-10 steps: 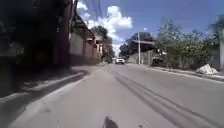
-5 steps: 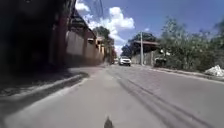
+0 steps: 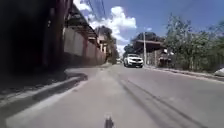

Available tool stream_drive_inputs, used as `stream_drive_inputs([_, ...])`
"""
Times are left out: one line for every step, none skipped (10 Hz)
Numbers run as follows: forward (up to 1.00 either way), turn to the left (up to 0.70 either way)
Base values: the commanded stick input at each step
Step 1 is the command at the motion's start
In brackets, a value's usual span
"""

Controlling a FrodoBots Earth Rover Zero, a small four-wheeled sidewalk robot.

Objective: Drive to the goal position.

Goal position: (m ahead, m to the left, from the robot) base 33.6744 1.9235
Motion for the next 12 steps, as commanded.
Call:
stream_drive_inputs([1.0, 0.01])
stream_drive_inputs([1.0, 0.01])
stream_drive_inputs([1.0, 0.01])
stream_drive_inputs([1.0, 0.01])
stream_drive_inputs([1.0, 0.01])
stream_drive_inputs([1.0, 0.01])
stream_drive_inputs([1.0, 0.01])
stream_drive_inputs([1.0, 0.01])
stream_drive_inputs([1.0, 0.01])
stream_drive_inputs([1.0, 0.01])
stream_drive_inputs([1.0, 0.01])
stream_drive_inputs([1.0, 0.01])
